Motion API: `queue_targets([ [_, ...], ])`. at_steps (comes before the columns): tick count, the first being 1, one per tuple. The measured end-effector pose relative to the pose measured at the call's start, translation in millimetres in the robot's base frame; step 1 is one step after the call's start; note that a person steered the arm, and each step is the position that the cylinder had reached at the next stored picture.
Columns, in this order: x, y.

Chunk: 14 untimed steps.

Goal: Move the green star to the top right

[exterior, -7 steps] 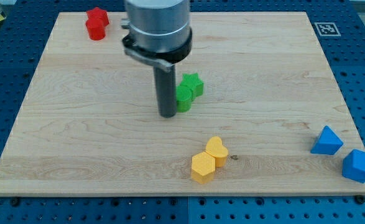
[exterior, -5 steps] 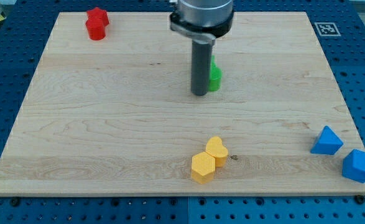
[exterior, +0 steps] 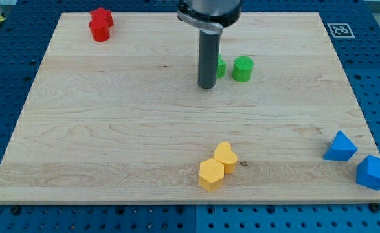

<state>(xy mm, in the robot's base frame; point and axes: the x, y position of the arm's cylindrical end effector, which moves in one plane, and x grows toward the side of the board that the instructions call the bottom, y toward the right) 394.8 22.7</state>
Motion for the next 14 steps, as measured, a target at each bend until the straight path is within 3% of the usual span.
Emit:
queue_targets([
  [1,-27,5],
  [7,-128,173],
  [9,-131,135],
  [10,-157,110],
  [11,-179,119],
  [13,-169,173],
  [14,-167,154],
])
